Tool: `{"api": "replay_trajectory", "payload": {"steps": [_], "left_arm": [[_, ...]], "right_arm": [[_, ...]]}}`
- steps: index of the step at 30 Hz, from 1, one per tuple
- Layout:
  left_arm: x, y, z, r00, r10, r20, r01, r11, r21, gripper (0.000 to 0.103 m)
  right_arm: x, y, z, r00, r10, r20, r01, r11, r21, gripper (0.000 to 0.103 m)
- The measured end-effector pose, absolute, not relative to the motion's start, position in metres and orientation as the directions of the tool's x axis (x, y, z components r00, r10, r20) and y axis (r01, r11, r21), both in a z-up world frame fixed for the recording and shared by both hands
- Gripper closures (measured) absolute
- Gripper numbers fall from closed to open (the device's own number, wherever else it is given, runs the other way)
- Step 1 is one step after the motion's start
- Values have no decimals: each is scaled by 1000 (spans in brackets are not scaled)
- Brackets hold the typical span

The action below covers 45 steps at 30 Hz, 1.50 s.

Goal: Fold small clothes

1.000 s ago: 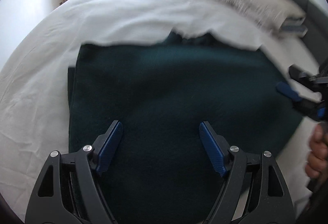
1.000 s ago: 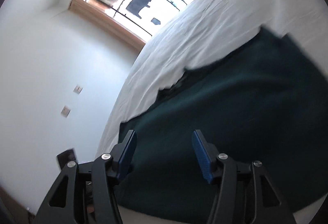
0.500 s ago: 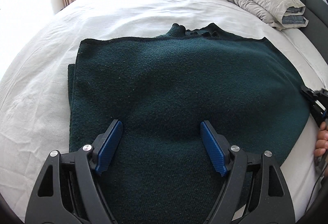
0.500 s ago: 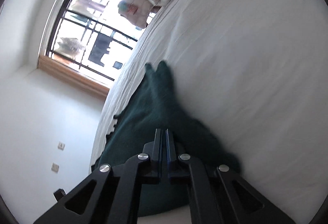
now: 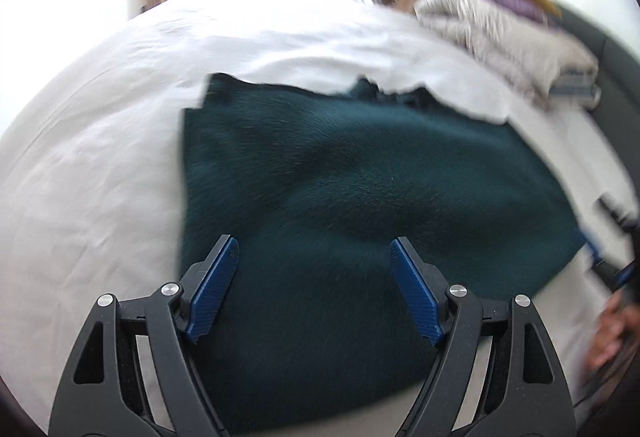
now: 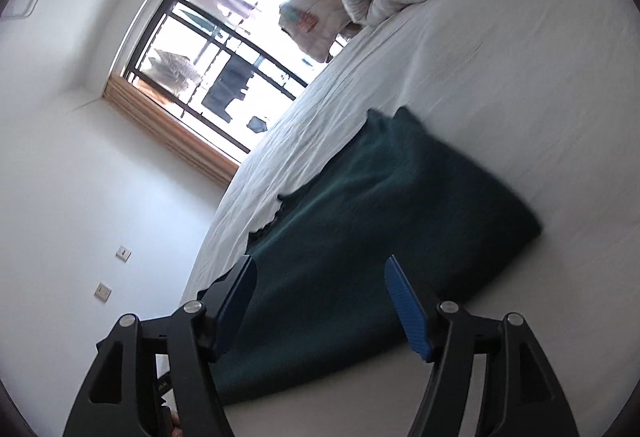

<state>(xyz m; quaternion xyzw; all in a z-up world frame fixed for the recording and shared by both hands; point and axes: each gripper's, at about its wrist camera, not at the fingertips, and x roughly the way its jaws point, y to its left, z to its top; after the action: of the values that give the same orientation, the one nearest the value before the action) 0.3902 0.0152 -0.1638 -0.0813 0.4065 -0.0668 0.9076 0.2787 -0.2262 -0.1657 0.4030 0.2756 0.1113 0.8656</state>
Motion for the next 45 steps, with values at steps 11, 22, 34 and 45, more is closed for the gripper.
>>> {"api": "replay_trajectory", "payload": {"steps": [11,22,34,45], "left_arm": [[320,81,-168,669,-216,-711,-128,909,-396,22],[312,91,-178,640,-332,-693,-186,808,-559,22],[294,83,-194,703,-397,-590,-377,496,-782,22],[318,69,-207,782,-339,-523,-435,304,-847,12]], "right_arm": [[298,-125,-168,628,653,-423,-148,634,759,32],[285,-211,-196,753,529,-391,15,581,814,41],[252,-252,-219,834,533,-143,-112,417,902,39],[248,-251,-217,830,545,-117,-142,409,901,39]]}}
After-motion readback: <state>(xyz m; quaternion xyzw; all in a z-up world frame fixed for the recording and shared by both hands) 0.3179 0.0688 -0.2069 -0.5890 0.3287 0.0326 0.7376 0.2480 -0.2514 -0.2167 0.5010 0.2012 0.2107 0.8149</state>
